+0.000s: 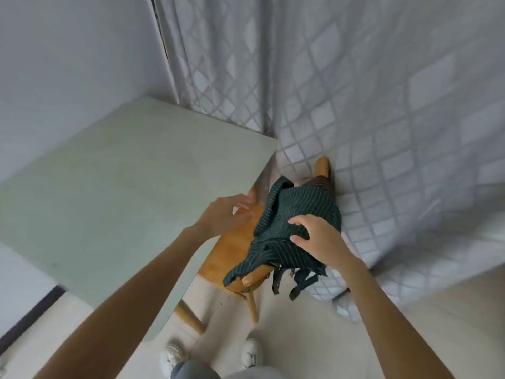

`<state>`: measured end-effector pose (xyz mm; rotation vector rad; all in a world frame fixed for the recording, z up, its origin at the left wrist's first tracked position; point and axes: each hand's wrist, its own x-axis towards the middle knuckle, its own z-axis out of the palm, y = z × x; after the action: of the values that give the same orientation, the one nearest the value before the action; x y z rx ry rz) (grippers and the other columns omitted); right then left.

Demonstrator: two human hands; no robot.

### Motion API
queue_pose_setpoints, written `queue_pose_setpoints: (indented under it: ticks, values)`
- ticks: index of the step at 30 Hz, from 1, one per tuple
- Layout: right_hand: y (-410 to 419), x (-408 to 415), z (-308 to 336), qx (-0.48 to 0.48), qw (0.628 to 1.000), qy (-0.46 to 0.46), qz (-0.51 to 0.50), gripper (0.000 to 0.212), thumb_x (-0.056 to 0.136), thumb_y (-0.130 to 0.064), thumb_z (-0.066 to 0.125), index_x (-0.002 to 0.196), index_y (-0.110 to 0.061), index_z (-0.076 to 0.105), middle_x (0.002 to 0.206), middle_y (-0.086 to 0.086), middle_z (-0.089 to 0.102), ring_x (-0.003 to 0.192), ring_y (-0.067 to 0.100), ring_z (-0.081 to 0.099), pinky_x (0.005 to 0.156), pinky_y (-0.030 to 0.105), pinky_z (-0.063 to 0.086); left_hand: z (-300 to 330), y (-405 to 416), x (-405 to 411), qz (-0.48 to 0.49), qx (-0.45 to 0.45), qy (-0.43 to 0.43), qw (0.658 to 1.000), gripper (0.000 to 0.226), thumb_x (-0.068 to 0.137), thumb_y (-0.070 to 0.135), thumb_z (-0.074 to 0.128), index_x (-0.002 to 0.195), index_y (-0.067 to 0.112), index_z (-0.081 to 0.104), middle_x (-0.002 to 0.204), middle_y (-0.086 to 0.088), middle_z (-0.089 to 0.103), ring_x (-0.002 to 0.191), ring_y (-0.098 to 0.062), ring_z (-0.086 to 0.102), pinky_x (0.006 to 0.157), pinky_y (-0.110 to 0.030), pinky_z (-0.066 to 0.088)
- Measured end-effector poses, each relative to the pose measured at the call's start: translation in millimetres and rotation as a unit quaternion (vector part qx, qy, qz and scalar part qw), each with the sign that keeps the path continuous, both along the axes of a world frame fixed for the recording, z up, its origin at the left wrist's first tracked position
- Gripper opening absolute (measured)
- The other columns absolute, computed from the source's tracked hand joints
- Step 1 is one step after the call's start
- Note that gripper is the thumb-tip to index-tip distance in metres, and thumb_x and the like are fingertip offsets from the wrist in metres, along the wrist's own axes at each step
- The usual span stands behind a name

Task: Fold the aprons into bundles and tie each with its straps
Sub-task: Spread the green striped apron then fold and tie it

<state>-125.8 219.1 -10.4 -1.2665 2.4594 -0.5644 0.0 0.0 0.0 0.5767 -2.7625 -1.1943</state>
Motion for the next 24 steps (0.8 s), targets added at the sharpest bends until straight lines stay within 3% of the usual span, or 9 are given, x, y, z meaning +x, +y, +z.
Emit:
queue_pose_setpoints:
  ticks: [2,5,8,12,14,16,19,22,24]
  values:
    - [17,-10,-10,0.004,0.999,0.025,-0.047,0.053,0.084,-0.041,0.065,0.131,-0.025,0.047,0.134,0.0,0.048,0.123,0.024,0.043,0.097,0.037,0.042,-9,16,-17,-0.056,0.043,-0.045,0.996,0.046,0.083,0.039,0.067,0.125,0.03,0.052,0.121,0.011,0.059,0.111,-0.007,0.053,0.1,-0.026,0.038]
    - [36,-14,-30,0.034,0.996,-0.035,-0.078,0.094,0.069,-0.051,0.075,0.145,-0.036,0.021,0.154,0.01,0.014,0.138,0.034,0.019,0.107,0.05,0.031,-31,40,-31,-0.184,0.039,-0.116,0.975,0.082,0.074,0.05,0.072,0.141,0.034,0.029,0.142,0.009,0.039,0.123,-0.009,0.041,0.102,-0.027,0.034]
    - [41,-14,-50,-0.004,0.991,-0.061,-0.12,0.11,0.068,-0.042,0.08,0.145,-0.045,0.002,0.156,0.012,0.0,0.14,0.036,0.02,0.101,0.052,0.039,-57,52,-40,-0.235,-0.015,-0.146,0.961,0.095,0.071,0.051,0.073,0.146,0.036,0.017,0.146,0.007,0.033,0.124,-0.011,0.038,0.102,-0.027,0.033]
    - [40,-33,-58,-0.101,0.971,-0.073,-0.203,0.088,0.078,-0.035,0.073,0.147,-0.028,0.019,0.143,0.006,0.037,0.116,0.022,0.053,0.09,0.037,0.048,-72,55,-51,-0.201,-0.054,-0.116,0.971,0.073,0.079,0.046,0.068,0.141,0.033,0.032,0.128,0.004,0.05,0.094,-0.007,0.05,0.076,-0.017,0.037]
    - [36,-53,-57,-0.137,0.962,-0.09,-0.22,0.081,0.081,-0.04,0.069,0.146,-0.02,0.026,0.144,0.004,0.039,0.127,0.021,0.043,0.103,0.04,0.041,-72,54,-58,-0.191,-0.057,-0.093,0.976,0.056,0.082,0.043,0.065,0.133,0.031,0.045,0.119,0.005,0.057,0.088,-0.005,0.048,0.073,-0.016,0.037]
    - [30,-79,-55,-0.125,0.957,-0.141,-0.222,0.09,0.08,-0.044,0.069,0.149,-0.015,0.019,0.152,0.005,0.028,0.138,0.021,0.028,0.112,0.043,0.028,-68,53,-64,-0.181,-0.055,-0.078,0.979,0.043,0.084,0.038,0.065,0.125,0.029,0.054,0.109,0.007,0.063,0.085,-0.004,0.051,0.075,-0.019,0.044]
    - [18,-103,-55,-0.046,0.962,-0.162,-0.216,0.1,0.077,-0.048,0.07,0.15,-0.012,0.011,0.152,0.008,0.027,0.138,0.027,0.029,0.111,0.045,0.03,-65,53,-71,-0.168,-0.066,-0.07,0.981,0.037,0.082,0.037,0.068,0.118,0.03,0.059,0.101,0.011,0.067,0.088,-0.004,0.058,0.074,-0.015,0.045]
    - [13,-99,-55,0.019,0.973,-0.022,-0.228,0.074,0.081,-0.048,0.065,0.139,-0.01,0.038,0.13,0.011,0.052,0.12,0.029,0.044,0.097,0.04,0.041,-64,54,-76,-0.164,-0.084,-0.046,0.982,0.052,0.077,0.041,0.072,0.124,0.035,0.049,0.106,0.011,0.063,0.096,-0.009,0.059,0.074,-0.012,0.042]
    - [13,-83,-45,-0.031,0.975,0.09,-0.202,0.043,0.086,-0.036,0.064,0.118,-0.008,0.057,0.108,0.009,0.061,0.103,0.027,0.051,0.085,0.038,0.046,-70,55,-78,-0.154,-0.125,-0.004,0.98,0.087,0.069,0.047,0.077,0.139,0.035,0.027,0.131,0.001,0.045,0.119,-0.017,0.044,0.097,-0.026,0.038]
